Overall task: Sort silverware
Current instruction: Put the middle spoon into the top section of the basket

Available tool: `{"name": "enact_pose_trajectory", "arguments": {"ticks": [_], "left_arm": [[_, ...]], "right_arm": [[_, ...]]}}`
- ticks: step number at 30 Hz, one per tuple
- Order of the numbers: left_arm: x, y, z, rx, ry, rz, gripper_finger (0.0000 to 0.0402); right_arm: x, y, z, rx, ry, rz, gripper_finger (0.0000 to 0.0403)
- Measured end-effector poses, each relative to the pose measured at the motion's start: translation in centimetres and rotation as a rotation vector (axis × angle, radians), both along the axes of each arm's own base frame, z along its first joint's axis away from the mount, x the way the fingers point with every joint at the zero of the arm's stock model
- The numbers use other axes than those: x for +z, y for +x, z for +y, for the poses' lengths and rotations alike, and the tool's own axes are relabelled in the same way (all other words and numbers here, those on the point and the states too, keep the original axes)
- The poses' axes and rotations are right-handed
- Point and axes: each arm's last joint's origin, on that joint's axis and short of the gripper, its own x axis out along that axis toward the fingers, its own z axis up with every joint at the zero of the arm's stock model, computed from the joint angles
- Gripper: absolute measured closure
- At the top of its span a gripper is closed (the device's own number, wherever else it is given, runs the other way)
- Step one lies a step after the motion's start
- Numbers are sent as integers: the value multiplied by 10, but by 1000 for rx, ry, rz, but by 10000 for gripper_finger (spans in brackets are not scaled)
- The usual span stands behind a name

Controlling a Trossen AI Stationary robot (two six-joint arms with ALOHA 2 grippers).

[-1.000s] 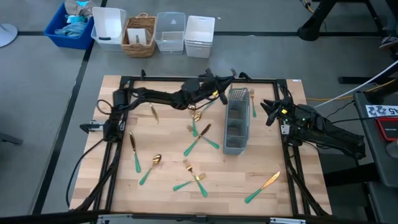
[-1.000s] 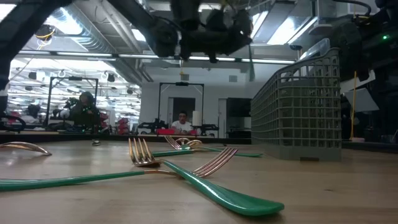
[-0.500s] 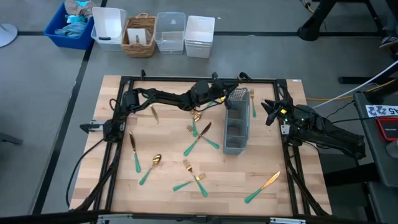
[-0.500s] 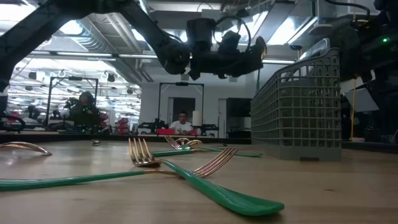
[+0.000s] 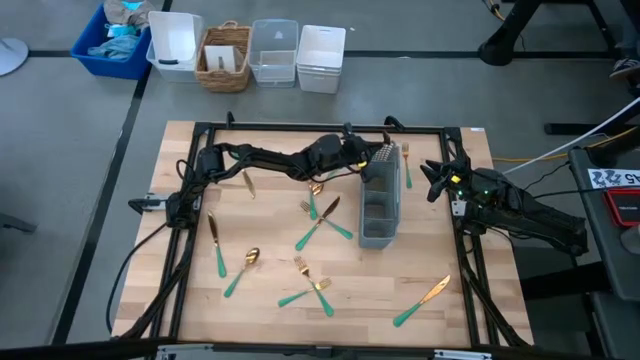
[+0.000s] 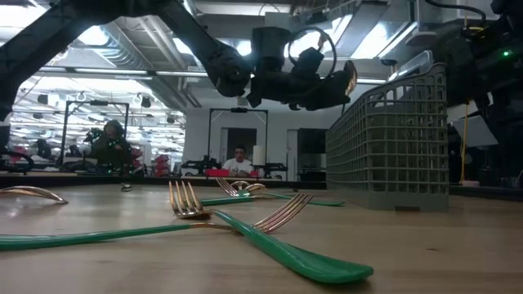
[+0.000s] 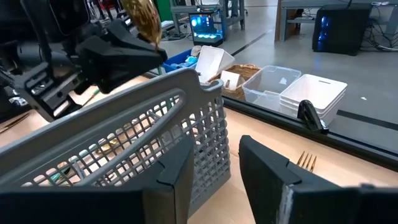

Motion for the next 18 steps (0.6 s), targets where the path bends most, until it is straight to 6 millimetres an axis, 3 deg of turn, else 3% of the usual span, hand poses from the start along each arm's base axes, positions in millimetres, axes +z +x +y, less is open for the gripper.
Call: {"name": "enact_pose_trajectory", "arguments": {"ticks": [9,18], "left_arm": [[1,1,-6,-11,-30,-15,308],[5,5,-24,-51,-81,-53,298]], "right_arm": [[0,0,0,-16,46,-41,276],[0,1,-1,-57,98,-84,276]]}}
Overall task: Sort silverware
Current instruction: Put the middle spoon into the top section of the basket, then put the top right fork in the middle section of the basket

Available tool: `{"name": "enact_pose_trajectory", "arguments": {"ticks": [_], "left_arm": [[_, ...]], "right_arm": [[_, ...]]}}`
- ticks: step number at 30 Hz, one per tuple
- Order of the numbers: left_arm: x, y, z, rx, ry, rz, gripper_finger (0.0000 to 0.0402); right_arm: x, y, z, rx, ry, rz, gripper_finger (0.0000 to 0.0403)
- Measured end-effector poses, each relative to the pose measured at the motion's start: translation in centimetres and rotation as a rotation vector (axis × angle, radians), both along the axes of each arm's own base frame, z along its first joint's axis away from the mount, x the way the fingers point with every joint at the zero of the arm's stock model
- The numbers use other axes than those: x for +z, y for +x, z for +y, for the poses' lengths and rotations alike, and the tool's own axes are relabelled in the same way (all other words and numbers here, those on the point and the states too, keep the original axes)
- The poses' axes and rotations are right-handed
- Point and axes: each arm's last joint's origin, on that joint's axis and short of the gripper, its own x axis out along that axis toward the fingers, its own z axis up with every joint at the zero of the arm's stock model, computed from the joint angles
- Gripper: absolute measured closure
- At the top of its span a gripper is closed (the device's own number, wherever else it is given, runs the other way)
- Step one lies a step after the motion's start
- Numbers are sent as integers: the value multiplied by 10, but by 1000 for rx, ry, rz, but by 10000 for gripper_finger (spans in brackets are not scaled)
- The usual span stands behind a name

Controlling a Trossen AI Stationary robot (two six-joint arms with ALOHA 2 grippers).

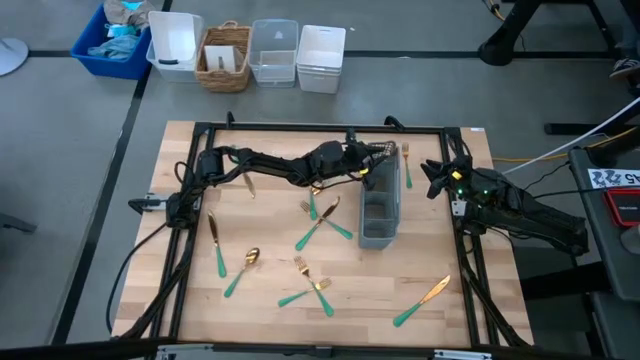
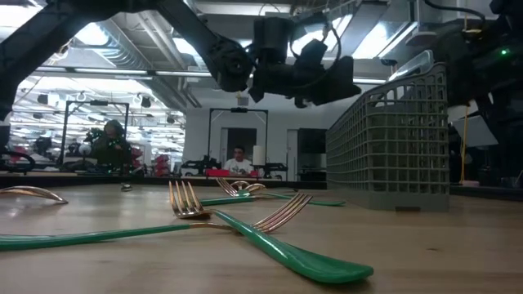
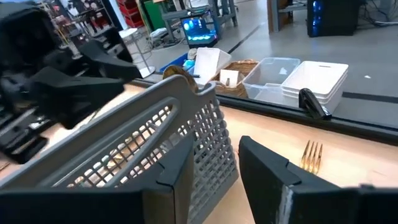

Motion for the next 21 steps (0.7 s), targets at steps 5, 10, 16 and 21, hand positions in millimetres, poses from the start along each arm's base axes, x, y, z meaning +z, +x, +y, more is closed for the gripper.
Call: {"name": "enact_pose_trajectory", "arguments": {"ticks": [5,10,16,21], "left_arm": [[19,-3,-10,-18,-14,-18,298],[50,-17,-18,-30,-81,67,298],[79,-50,-25,-39,-189,310,298],[82,-69,-33,-19,-284,462,298]], "right_arm": [[-1,8,-2,1,11,32,276],[6,18,-5,9,32,91,276],[34,26,-12,-81,37,234,276],[45,32,-29,-176,114,376,276]]}}
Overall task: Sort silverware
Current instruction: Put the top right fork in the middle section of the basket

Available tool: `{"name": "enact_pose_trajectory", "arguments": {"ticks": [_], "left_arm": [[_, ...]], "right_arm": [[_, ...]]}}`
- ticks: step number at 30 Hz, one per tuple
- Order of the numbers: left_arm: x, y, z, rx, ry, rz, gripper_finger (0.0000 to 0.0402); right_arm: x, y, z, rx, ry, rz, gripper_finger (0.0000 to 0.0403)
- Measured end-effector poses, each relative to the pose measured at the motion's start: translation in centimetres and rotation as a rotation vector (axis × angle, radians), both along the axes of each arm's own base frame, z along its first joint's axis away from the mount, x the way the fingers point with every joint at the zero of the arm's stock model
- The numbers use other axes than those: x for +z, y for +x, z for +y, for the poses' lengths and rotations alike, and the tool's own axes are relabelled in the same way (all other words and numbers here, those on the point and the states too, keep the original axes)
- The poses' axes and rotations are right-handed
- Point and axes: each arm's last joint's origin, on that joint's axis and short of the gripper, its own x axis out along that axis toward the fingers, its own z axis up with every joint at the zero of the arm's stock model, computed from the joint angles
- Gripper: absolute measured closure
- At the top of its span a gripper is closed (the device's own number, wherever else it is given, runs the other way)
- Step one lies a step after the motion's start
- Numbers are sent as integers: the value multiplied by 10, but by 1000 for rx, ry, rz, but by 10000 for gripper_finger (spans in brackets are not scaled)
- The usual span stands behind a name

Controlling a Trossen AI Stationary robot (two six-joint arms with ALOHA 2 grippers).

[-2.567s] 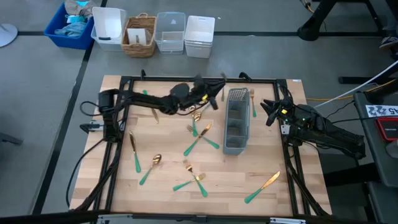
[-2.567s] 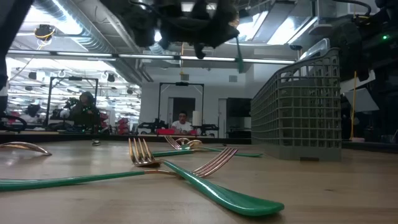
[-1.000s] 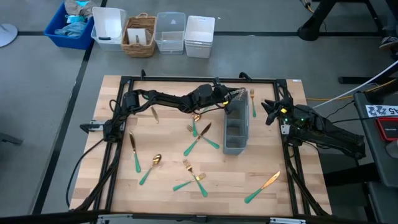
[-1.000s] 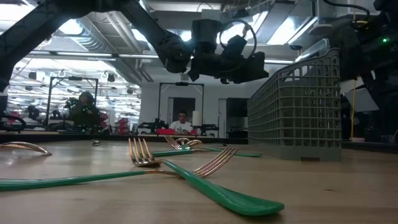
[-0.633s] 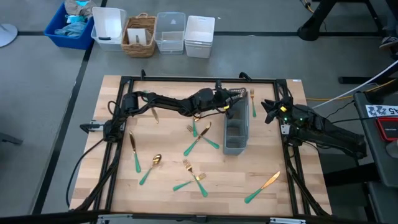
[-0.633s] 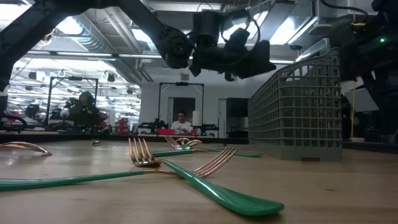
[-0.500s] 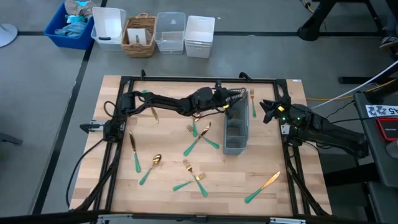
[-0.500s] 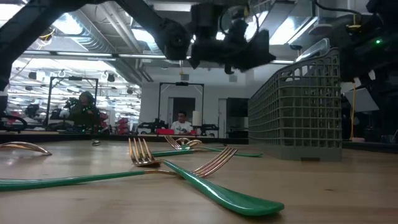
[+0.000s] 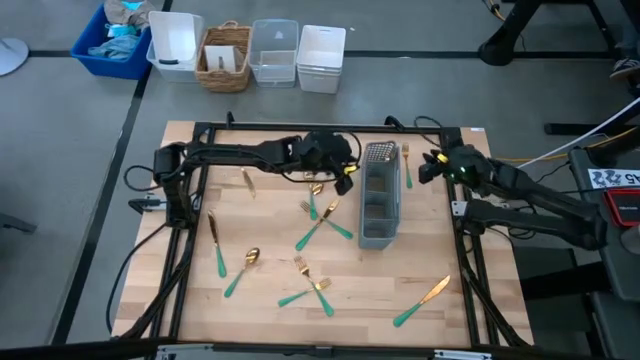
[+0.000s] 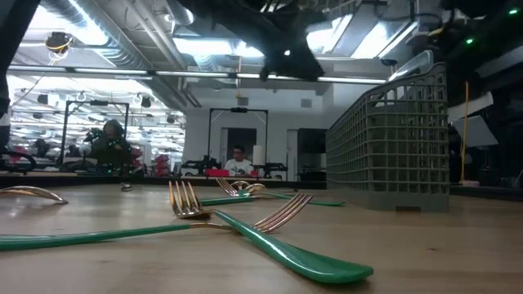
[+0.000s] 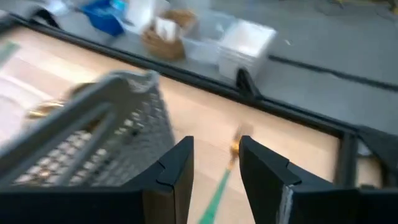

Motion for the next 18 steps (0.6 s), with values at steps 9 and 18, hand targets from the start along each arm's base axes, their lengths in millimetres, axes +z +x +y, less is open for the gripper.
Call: {"name": "enact_pose_trajectory", "arguments": {"ticks": [9,18], "left_arm": [[-12,-23,-18,84,-89,274,298],[5,-55,-49,183,36,410,298]], "right_arm": [[-28,6,-60,-14,361,97,276],[-69,-1,-114,-18,585,71,276]]}}
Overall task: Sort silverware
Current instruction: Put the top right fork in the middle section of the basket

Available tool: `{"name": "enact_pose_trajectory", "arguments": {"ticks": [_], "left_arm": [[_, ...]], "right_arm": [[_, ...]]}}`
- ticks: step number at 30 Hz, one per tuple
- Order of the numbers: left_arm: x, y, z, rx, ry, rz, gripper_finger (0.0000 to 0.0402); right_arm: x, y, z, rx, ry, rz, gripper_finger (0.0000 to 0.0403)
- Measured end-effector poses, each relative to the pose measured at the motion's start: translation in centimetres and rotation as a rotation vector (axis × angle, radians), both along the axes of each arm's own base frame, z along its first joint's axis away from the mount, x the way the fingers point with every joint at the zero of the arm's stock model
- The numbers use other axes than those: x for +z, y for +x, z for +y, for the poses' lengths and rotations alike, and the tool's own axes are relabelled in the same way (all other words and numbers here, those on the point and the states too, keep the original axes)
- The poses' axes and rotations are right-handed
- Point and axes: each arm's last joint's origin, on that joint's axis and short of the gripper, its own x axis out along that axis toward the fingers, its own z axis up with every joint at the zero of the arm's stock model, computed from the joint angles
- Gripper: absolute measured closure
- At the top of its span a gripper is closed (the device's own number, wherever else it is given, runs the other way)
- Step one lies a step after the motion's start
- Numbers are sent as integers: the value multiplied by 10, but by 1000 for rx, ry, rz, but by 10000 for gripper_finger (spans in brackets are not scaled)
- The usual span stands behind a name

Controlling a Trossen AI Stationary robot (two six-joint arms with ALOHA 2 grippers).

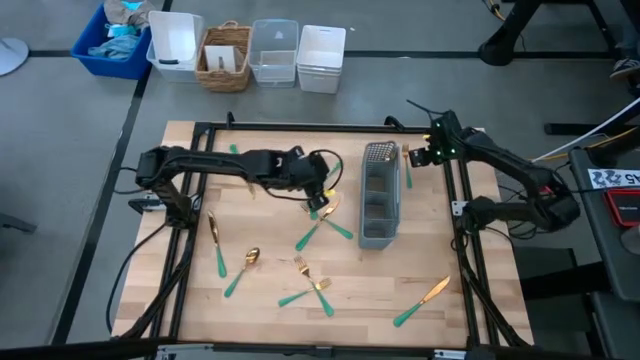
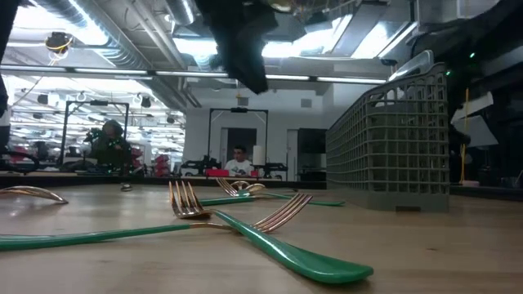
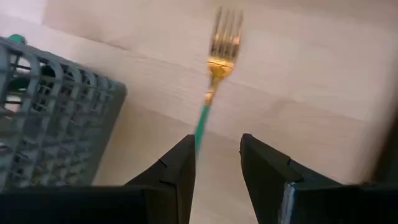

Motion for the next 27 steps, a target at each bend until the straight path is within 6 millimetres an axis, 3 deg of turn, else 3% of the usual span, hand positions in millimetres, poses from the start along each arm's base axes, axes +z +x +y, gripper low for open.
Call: {"name": "enact_pose_trajectory", "arguments": {"ticks": [7,12,19,27], "left_arm": [[-2,-53,-26,68,-8,-82,298],[-25,-81,-39,75,-53,-215,298],[-61,-90,-44,68,-84,-308,298],[-77,-92,-43,63,-93,-371,298]], "right_arm": [[-10,18,-9,53,-29,30,276],[-15,22,-12,18,-30,41,276],[-23,30,-11,7,-33,102,276],[-38,41,-14,-8,-3,121,276]]}}
